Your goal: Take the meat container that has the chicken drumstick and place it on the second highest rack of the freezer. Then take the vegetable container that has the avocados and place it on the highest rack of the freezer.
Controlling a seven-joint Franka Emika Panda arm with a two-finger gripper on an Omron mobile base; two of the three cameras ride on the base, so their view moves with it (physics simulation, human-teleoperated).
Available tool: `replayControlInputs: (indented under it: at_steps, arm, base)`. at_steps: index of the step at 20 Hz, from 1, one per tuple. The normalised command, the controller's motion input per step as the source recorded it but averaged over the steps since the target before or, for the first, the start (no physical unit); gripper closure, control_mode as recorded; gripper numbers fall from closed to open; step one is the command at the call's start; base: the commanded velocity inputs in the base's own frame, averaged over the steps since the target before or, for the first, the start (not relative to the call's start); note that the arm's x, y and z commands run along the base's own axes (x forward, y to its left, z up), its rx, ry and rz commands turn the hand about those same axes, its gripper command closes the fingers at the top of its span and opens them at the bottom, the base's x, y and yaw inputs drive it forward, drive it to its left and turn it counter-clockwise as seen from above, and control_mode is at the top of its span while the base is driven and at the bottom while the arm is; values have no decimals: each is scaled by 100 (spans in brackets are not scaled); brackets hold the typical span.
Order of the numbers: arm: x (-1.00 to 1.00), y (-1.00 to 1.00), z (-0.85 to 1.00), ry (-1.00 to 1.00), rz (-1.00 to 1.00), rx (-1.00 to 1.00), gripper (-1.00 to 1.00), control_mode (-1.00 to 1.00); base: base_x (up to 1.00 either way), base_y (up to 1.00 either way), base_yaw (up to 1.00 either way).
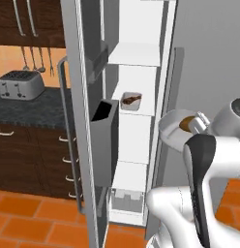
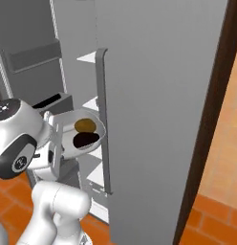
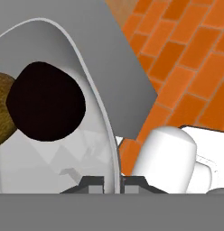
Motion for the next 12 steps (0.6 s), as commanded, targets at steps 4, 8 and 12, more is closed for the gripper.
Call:
replayControlInputs:
  at_steps: [4, 8, 12]
  arm:
    - [0, 0, 0, 0, 0, 0, 100, 100]
    - [0, 0, 0, 0, 0, 0, 100, 100]
    - [0, 0, 0, 0, 0, 0, 100, 100]
  base:
    - [20, 3, 10]
    - [29, 23, 19]
    - [40, 26, 17]
